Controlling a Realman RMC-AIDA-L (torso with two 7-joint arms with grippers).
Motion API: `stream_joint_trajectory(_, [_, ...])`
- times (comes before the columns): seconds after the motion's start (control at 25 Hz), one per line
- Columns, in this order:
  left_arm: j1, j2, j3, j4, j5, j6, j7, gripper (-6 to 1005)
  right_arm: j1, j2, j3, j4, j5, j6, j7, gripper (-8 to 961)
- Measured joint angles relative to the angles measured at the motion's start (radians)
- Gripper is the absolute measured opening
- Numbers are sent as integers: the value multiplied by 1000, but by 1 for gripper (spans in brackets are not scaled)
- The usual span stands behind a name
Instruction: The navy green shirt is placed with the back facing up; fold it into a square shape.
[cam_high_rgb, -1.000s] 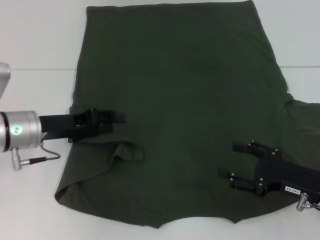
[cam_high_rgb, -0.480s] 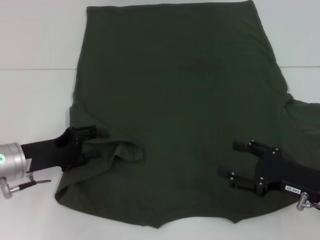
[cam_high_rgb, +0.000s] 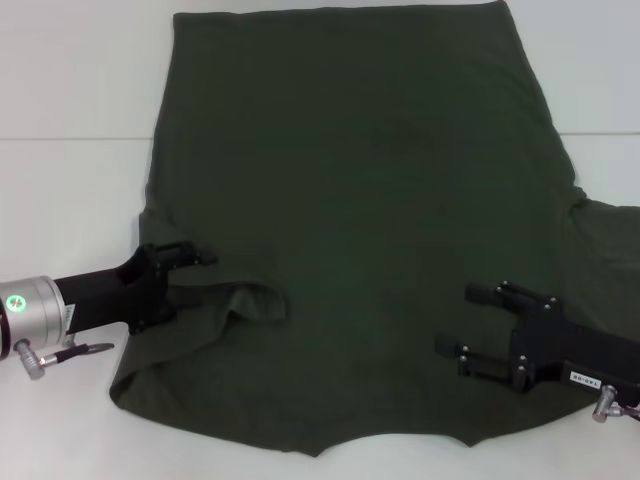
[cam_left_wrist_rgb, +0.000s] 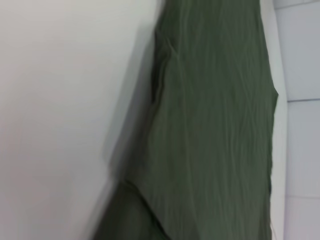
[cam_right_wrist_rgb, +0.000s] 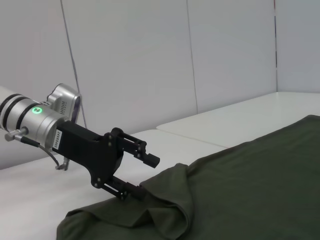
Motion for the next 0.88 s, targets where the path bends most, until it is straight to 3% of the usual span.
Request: stream_joint_trajectory(0.88, [-15,0,33,-6,13,-66,-32,677,8,0,5,-9,0,-4,14,861])
